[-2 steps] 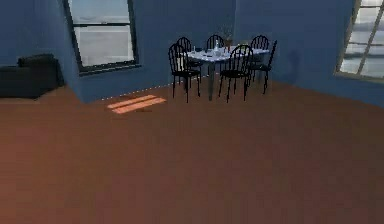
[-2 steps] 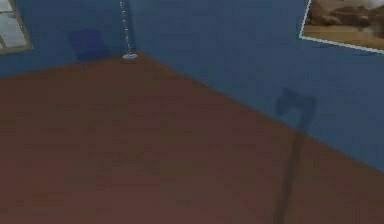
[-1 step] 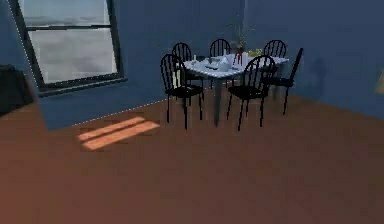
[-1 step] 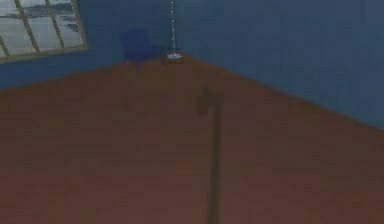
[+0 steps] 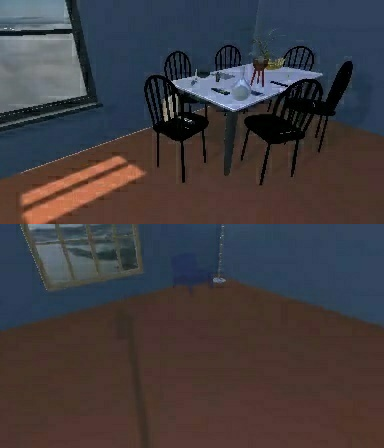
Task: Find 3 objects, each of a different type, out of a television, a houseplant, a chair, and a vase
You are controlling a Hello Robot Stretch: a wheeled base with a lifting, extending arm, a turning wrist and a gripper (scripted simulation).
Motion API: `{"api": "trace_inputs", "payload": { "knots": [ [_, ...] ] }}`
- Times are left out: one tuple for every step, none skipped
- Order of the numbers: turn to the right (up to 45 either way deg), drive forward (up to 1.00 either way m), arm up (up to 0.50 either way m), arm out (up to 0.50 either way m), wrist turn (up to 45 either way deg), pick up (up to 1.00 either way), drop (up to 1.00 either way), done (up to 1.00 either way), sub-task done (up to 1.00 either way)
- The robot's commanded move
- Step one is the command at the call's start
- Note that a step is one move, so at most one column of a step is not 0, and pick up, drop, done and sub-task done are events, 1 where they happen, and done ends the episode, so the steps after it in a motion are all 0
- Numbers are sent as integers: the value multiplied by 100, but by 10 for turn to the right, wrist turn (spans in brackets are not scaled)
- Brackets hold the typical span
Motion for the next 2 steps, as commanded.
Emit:
{"api": "trace_inputs", "payload": {
  "knots": [
    [-60,0,0,0,0,0,0,0,0],
    [0,55,0,0,0,0,0,0,0]
  ]
}}
